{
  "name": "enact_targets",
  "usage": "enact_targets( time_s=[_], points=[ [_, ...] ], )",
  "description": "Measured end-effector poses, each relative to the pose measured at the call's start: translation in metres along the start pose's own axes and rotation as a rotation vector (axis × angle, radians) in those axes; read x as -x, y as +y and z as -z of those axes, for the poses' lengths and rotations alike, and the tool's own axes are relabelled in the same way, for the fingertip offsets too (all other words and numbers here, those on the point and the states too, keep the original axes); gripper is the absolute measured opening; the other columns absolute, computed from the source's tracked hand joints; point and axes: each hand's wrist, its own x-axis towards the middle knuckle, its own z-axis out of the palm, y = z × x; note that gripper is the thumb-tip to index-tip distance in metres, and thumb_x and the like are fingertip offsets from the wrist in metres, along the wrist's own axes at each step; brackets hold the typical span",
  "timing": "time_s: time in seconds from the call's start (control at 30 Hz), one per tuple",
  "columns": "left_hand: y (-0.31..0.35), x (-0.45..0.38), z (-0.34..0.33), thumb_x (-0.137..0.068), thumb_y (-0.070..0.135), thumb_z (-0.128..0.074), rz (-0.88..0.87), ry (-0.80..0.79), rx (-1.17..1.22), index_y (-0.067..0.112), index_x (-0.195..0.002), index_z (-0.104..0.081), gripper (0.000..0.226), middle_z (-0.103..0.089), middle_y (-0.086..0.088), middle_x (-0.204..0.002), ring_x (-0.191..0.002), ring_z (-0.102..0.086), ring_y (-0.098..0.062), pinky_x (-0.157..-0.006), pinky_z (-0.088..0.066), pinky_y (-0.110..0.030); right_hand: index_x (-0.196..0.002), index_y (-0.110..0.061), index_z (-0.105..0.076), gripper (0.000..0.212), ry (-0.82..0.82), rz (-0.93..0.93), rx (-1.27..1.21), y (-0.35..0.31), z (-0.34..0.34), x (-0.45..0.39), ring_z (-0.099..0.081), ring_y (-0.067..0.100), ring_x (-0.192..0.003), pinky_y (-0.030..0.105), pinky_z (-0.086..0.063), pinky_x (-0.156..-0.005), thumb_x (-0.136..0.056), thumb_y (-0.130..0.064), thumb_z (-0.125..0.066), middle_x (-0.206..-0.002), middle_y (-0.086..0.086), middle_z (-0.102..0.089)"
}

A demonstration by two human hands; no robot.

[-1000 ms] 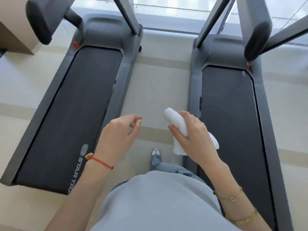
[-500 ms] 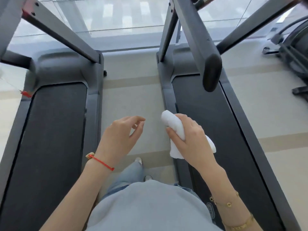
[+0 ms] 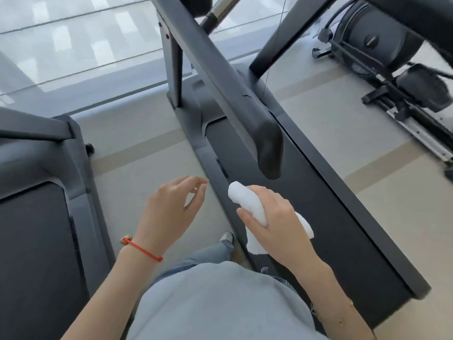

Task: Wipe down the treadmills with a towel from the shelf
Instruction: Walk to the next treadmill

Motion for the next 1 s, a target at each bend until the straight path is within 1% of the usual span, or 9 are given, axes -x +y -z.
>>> enact_targets(
  time_s=[0.23, 0.33, 0.43, 0.53, 0.67, 0.83, 0.93, 1.0],
  points=[
    [-0.008, -0.048, 0.004, -0.098, 0.021, -0.059, -0.090, -0.064, -0.014, 0.020, -0.106, -0.074, 0.017, -0.073, 0.007, -0.095, -0.078, -0.055, -0.004, -0.071, -0.055, -0.032, -0.124, -0.030, -0.049, 0.041, 0.006, -0.043, -0.010, -0.006, -0.006, -0.028, -0.052, 0.011, -0.094, 0.025, -0.036, -0.087, -0.092, -0.055, -0.044, -0.108, -0.013, -0.059],
    [-0.010, -0.054, 0.005, -0.098, 0.023, -0.058, -0.129, -0.096, -0.017, 0.020, -0.106, -0.073, 0.018, -0.073, 0.008, -0.095, -0.077, -0.054, -0.002, -0.072, -0.054, -0.029, -0.124, -0.030, -0.049, 0.041, 0.024, -0.065, -0.013, -0.010, -0.008, -0.028, -0.052, 0.012, -0.094, 0.023, -0.036, -0.086, -0.092, -0.055, -0.044, -0.108, -0.013, -0.059],
    [-0.010, -0.057, 0.004, -0.099, 0.024, -0.057, -0.154, -0.119, -0.023, 0.021, -0.107, -0.073, 0.018, -0.073, 0.009, -0.097, -0.079, -0.055, -0.003, -0.073, -0.055, -0.031, -0.124, -0.030, -0.049, 0.041, 0.026, -0.085, -0.014, -0.016, -0.007, -0.025, -0.051, 0.012, -0.094, 0.023, -0.035, -0.087, -0.092, -0.056, -0.043, -0.109, -0.013, -0.058],
    [-0.009, -0.057, 0.006, -0.098, 0.025, -0.056, -0.177, -0.128, -0.017, 0.022, -0.106, -0.073, 0.019, -0.073, 0.009, -0.096, -0.077, -0.054, -0.002, -0.071, -0.051, -0.025, -0.125, -0.030, -0.049, 0.042, 0.046, -0.108, -0.019, -0.020, -0.005, -0.018, -0.051, 0.011, -0.094, 0.022, -0.036, -0.086, -0.093, -0.056, -0.043, -0.110, -0.013, -0.059],
    [-0.011, -0.059, 0.009, -0.098, 0.023, -0.058, -0.199, -0.133, 0.003, 0.023, -0.105, -0.073, 0.016, -0.072, 0.011, -0.096, -0.077, -0.052, -0.001, -0.070, -0.050, -0.025, -0.128, -0.029, -0.047, 0.043, 0.041, -0.129, -0.019, -0.029, -0.001, -0.016, -0.052, 0.011, -0.096, 0.028, -0.041, -0.088, -0.095, -0.057, -0.041, -0.113, -0.013, -0.058],
    [-0.020, -0.071, 0.014, -0.097, 0.021, -0.060, -0.245, -0.127, 0.038, 0.023, -0.106, -0.073, 0.016, -0.070, 0.012, -0.089, -0.075, -0.052, -0.002, -0.068, -0.047, -0.023, -0.129, -0.028, -0.047, 0.047, 0.060, -0.154, -0.015, -0.044, 0.001, -0.020, -0.053, 0.014, -0.100, 0.033, -0.041, -0.092, -0.095, -0.059, -0.036, -0.116, -0.011, -0.057],
    [-0.028, -0.083, 0.017, -0.096, 0.019, -0.062, -0.281, -0.114, 0.051, 0.023, -0.103, -0.074, 0.015, -0.071, 0.011, -0.087, -0.072, -0.048, 0.000, -0.066, -0.042, -0.019, -0.128, -0.027, -0.049, 0.042, 0.109, -0.175, -0.032, -0.054, -0.002, -0.025, -0.052, 0.012, -0.099, 0.034, -0.042, -0.090, -0.097, -0.054, -0.041, -0.115, -0.011, -0.058],
    [-0.034, -0.095, 0.020, -0.096, 0.020, -0.061, -0.310, -0.138, 0.068, 0.023, -0.103, -0.074, 0.015, -0.071, 0.012, -0.090, -0.072, -0.049, 0.001, -0.066, -0.042, -0.019, -0.128, -0.027, -0.050, 0.038, 0.172, -0.198, -0.042, -0.063, -0.005, -0.032, -0.051, 0.010, -0.099, 0.032, -0.044, -0.089, -0.097, -0.049, -0.047, -0.116, -0.012, -0.058]
  ],
)
